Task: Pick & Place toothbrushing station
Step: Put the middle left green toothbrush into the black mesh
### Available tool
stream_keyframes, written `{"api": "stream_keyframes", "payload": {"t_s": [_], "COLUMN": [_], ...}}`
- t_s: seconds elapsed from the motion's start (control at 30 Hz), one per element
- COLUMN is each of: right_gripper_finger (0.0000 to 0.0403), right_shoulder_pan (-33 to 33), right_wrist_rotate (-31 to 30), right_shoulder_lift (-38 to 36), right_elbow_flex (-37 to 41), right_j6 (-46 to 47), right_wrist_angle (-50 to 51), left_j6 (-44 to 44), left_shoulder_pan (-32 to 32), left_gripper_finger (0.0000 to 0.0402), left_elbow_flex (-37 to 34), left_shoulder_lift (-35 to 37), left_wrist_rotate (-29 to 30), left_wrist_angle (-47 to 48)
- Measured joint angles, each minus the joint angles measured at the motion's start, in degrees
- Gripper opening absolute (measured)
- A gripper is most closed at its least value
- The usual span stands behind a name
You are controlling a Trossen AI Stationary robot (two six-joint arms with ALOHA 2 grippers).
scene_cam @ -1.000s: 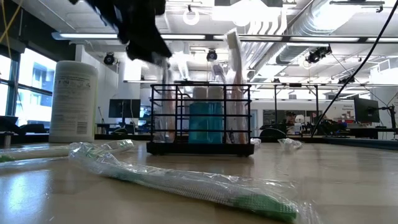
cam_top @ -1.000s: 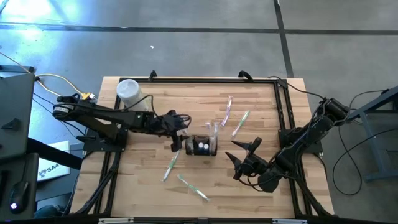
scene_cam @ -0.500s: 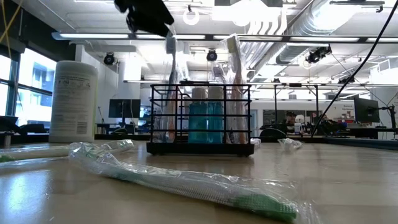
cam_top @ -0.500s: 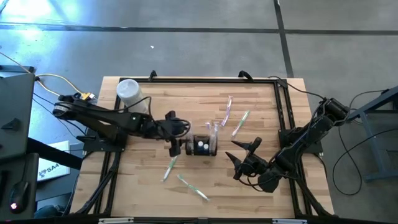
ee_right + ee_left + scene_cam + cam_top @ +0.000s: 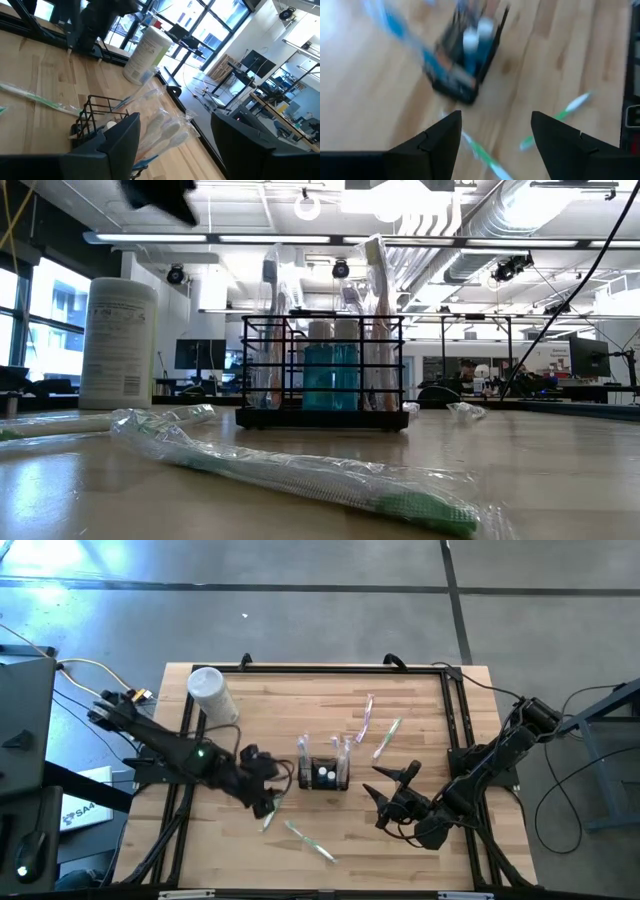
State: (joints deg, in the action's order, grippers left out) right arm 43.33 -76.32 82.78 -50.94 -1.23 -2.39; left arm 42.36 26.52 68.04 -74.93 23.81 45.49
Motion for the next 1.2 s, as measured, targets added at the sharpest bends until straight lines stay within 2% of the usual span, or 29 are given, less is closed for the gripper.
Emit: {"api": "stream_keyframes", "payload": {"t_s": [0.17, 0.27, 0.33, 0.57, 0.73, 1.2], "right_gripper_finger": [0.0236, 0.0236, 0.0236, 0.0236, 0.0236, 0.0236], "right_shoulder_pan": [0.00, -0.03, -0.13, -2.16, -2.99, -2.84], "right_wrist_rotate": [0.02, -0.08, -0.06, 0.83, 3.30, 3.35], "right_shoulder_lift": [0.00, 0.00, 0.00, 0.00, 0.00, 0.00], "right_elbow_flex": [0.00, 0.00, 0.00, -0.02, -0.02, -0.02], "right_j6": [0.00, -0.09, -0.42, 0.01, 1.85, 3.65], "right_wrist_angle": [0.05, 0.04, 0.06, 1.33, 3.07, 4.45], "left_j6": [14.39, 21.68, 23.41, 23.87, 19.35, 19.41], "left_shoulder_pan": [1.67, 0.54, -0.91, -6.42, -9.55, -9.92], "left_gripper_finger": [0.0237, 0.0237, 0.0237, 0.0237, 0.0237, 0.0237], "left_elbow_flex": [-3.12, -3.78, -3.77, -3.76, -3.75, -3.81], "left_shoulder_lift": [-3.03, -6.01, -8.14, -14.79, -19.09, -24.47], "left_wrist_rotate": [-1.64, -5.78, -8.14, -15.22, -20.45, -21.79], "left_wrist_angle": [1.23, 1.66, 1.32, 2.54, 1.96, -0.47]}}
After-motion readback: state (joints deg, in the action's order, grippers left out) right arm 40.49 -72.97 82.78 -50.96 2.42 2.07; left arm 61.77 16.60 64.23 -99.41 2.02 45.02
